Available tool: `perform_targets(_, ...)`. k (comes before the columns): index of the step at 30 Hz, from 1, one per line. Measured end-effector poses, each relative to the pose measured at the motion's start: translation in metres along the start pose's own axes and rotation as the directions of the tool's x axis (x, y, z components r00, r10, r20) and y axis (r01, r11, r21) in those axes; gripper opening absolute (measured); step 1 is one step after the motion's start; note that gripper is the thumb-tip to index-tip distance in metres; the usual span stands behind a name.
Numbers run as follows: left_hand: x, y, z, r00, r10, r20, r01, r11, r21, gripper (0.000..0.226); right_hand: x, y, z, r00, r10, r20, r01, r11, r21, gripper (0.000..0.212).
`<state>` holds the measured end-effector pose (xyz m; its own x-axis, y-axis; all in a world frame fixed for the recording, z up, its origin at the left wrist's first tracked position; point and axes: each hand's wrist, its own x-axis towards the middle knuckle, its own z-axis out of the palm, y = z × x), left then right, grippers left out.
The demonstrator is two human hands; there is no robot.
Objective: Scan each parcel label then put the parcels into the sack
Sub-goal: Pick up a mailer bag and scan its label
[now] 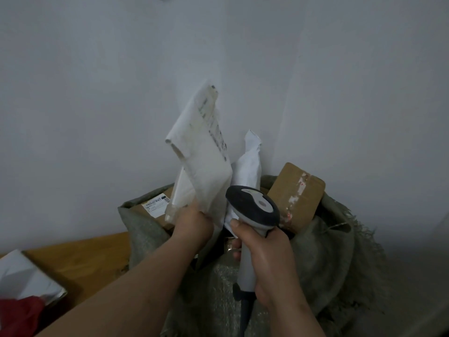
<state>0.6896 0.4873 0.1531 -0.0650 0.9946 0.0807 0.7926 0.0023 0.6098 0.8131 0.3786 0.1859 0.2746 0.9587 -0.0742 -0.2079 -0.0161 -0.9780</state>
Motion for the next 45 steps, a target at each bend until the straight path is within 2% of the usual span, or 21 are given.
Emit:
perform_targets(1, -0.001, -0.001, -0.002, 0.997, 0.067, -0.028, -0.071, 0.988, -0.138, 0.04, 0.0, -0.001, 0.0, 1.0, -0.009, -0.012, 0.009, 1.0, 0.015, 0.012)
perform_targets(3, -0.011, 0.004, -0.01, 0.969, 0.23, -0.089, -0.247, 0.88, -0.406, 0.081, 0.001, -0.004, 0.0, 0.998, -0.034, -0.052, 0.037, 0.998, 0.054, 0.016)
perform_targets(5, -0.018, 0.016, -0.019, 0.93, 0.333, -0.153, -0.361, 0.756, -0.547, 0.102, 0.003, -0.008, -0.001, 0.993, -0.07, -0.097, 0.079, 0.993, 0.09, 0.014)
perform_targets(7, -0.019, 0.03, -0.029, 0.889, 0.371, -0.269, -0.458, 0.696, -0.554, 0.098, 0.004, -0.013, -0.001, 0.987, -0.094, -0.131, 0.109, 0.987, 0.12, 0.014)
perform_targets(10, -0.01, 0.046, -0.04, 0.836, 0.403, -0.373, -0.538, 0.737, -0.409, 0.093, 0.004, -0.018, 0.0, 0.983, -0.109, -0.149, 0.132, 0.978, 0.159, 0.016)
perform_targets(13, -0.003, 0.054, -0.035, 0.89, 0.386, -0.245, -0.452, 0.822, -0.346, 0.087, 0.003, -0.017, -0.002, 0.983, -0.103, -0.154, 0.127, 0.98, 0.154, 0.018)
perform_targets(16, -0.004, 0.051, -0.018, 0.95, 0.298, -0.094, -0.304, 0.816, -0.492, 0.052, 0.003, -0.015, -0.008, 0.979, -0.104, -0.173, 0.131, 0.98, 0.153, 0.018)
perform_targets(17, -0.007, 0.049, -0.011, 0.966, 0.258, -0.032, -0.223, 0.758, -0.613, 0.045, 0.002, -0.016, -0.011, 0.977, -0.109, -0.184, 0.139, 0.978, 0.154, 0.016)
perform_targets(19, -0.011, 0.05, 0.0, 0.975, 0.141, 0.172, 0.106, 0.384, -0.917, 0.037, 0.002, -0.016, -0.017, 0.971, -0.113, -0.21, 0.148, 0.976, 0.159, 0.015)
perform_targets(21, -0.011, 0.044, 0.009, 0.949, 0.062, 0.309, 0.306, 0.055, -0.951, 0.036, 0.003, -0.017, -0.024, 0.967, -0.11, -0.232, 0.15, 0.975, 0.164, 0.014)
perform_targets(23, -0.009, 0.039, 0.01, 0.935, -0.009, 0.355, 0.354, 0.08, -0.932, 0.038, 0.003, -0.017, -0.031, 0.964, -0.113, -0.241, 0.149, 0.979, 0.139, 0.013)
perform_targets(25, -0.005, 0.029, 0.012, 0.943, -0.047, 0.33, 0.331, 0.257, -0.908, 0.036, 0.003, -0.018, -0.036, 0.963, -0.099, -0.251, 0.13, 0.985, 0.114, 0.011)
perform_targets(26, -0.003, 0.024, 0.013, 0.96, 0.0, 0.279, 0.248, 0.452, -0.857, 0.032, 0.003, -0.019, -0.038, 0.963, -0.09, -0.255, 0.12, 0.987, 0.104, 0.01)
perform_targets(28, -0.003, 0.018, 0.011, 0.966, 0.159, 0.205, -0.023, 0.84, -0.542, 0.036, 0.003, -0.022, -0.04, 0.963, -0.088, -0.256, 0.108, 0.992, 0.063, 0.008)
perform_targets(29, -0.003, 0.017, 0.01, 0.955, 0.209, 0.209, -0.113, 0.911, -0.396, 0.041, 0.003, -0.024, -0.04, 0.962, -0.1, -0.254, 0.112, 0.993, 0.034, 0.008)
perform_targets(31, -0.006, 0.017, 0.004, 0.929, 0.25, 0.272, -0.182, 0.95, -0.252, 0.049, 0.002, -0.03, -0.035, 0.958, -0.152, -0.242, 0.148, 0.988, -0.034, 0.016)
perform_targets(34, -0.014, 0.018, -0.006, 0.88, 0.292, 0.376, -0.22, 0.95, -0.223, 0.055, 0.001, -0.042, -0.017, 0.955, -0.238, -0.177, 0.216, 0.967, -0.134, 0.024)
perform_targets(38, -0.027, 0.017, -0.021, 0.808, 0.322, 0.494, -0.239, 0.944, -0.225, 0.054, 0.005, -0.055, 0.012, 0.984, -0.174, -0.042, 0.162, 0.966, -0.202, 0.035)
perform_targets(40, -0.031, 0.008, -0.028, 0.785, 0.308, 0.538, -0.212, 0.949, -0.233, 0.052, 0.012, -0.055, 0.02, 0.986, -0.157, -0.058, 0.138, 0.959, -0.248, 0.035)
perform_targets(42, -0.032, -0.007, -0.034, 0.839, 0.277, 0.468, -0.141, 0.942, -0.305, 0.036, 0.018, -0.051, 0.025, 0.985, -0.139, -0.1, 0.104, 0.949, -0.298, 0.04)
perform_targets(45, -0.024, -0.044, -0.04, 0.996, 0.045, 0.073, -0.015, 0.929, -0.369, 0.029, 0.024, -0.043, 0.03, 0.985, -0.128, -0.117, 0.079, 0.93, -0.359, 0.037)
